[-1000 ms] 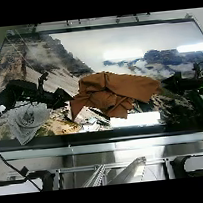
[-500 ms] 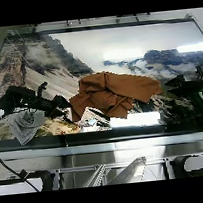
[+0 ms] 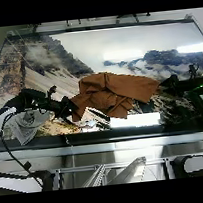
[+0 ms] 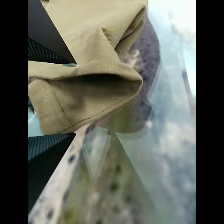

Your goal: Fold the shirts.

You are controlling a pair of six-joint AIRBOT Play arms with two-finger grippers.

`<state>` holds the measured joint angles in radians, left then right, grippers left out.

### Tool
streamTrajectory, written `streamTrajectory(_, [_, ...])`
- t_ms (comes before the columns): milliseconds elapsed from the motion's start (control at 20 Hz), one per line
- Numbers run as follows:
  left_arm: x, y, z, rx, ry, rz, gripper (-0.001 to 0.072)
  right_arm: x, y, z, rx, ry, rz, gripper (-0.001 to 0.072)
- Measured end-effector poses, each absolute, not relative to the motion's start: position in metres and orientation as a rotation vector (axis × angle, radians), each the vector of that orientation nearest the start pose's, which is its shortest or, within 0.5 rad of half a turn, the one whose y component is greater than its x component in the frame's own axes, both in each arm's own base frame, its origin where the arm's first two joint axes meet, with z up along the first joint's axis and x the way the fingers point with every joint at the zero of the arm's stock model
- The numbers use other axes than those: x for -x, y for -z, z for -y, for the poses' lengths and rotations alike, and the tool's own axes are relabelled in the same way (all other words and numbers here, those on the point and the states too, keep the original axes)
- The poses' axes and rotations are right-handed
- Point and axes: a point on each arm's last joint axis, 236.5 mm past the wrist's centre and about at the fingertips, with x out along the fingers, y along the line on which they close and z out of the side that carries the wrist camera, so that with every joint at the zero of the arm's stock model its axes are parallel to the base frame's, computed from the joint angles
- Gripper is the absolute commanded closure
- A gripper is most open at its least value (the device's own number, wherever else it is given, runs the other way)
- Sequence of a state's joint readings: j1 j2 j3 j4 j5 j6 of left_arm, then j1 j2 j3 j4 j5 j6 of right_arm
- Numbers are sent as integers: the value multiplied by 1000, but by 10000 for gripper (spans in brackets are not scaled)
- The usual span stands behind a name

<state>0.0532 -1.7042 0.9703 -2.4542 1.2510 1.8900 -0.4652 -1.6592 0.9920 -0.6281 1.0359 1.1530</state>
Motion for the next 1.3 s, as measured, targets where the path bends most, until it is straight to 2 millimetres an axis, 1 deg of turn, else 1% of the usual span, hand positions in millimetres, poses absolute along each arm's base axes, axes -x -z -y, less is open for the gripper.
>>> streamTrajectory(150, [-320,115,158,821,532,-1701,236,-407,108,16,-1011,-140,-1228,216])
streamTrajectory(250, [-318,113,151,841,552,-1701,235,-406,108,15,-1013,-143,-1229,217])
streamTrajectory(350, [-312,110,134,873,554,-1711,235,-406,107,16,-1020,-146,-1229,217])
streamTrajectory(450, [-312,108,112,917,520,-1676,236,-405,107,16,-1023,-147,-1231,217])
streamTrajectory(550, [-313,108,96,948,475,-1633,236,-405,107,16,-1023,-147,-1232,217])
streamTrajectory(650, [-313,109,93,962,448,-1606,237,-405,107,16,-1022,-147,-1233,217])
streamTrajectory(750, [-315,113,99,943,442,-1597,237,-405,107,16,-1021,-146,-1232,216])
streamTrajectory(800, [-317,115,106,928,449,-1599,306,-405,107,17,-1021,-146,-1232,217])
streamTrajectory(850, [-320,119,114,900,461,-1603,436,-405,107,17,-1021,-146,-1232,217])
streamTrajectory(900, [-321,123,124,871,478,-1615,504,-405,107,17,-1021,-145,-1232,217])
streamTrajectory(1000, [-325,126,144,815,523,-1636,507,-405,107,16,-1020,-146,-1233,218])
streamTrajectory(1050, [-327,127,153,793,546,-1642,612,-405,108,15,-1020,-147,-1235,219])
streamTrajectory(1100, [-329,127,160,772,562,-1646,689,-404,109,14,-1018,-150,-1241,240])
streamTrajectory(1150, [-332,129,164,740,573,-1647,689,-404,111,10,-1018,-155,-1251,358])
streamTrajectory(1200, [-334,128,168,730,586,-1648,689,-402,113,2,-1019,-171,-1271,436])
streamTrajectory(1250, [-337,127,171,722,594,-1644,689,-401,116,-8,-1028,-190,-1288,576])
streamTrajectory(1300, [-339,125,172,718,602,-1643,689,-400,119,-17,-1029,-205,-1305,693])
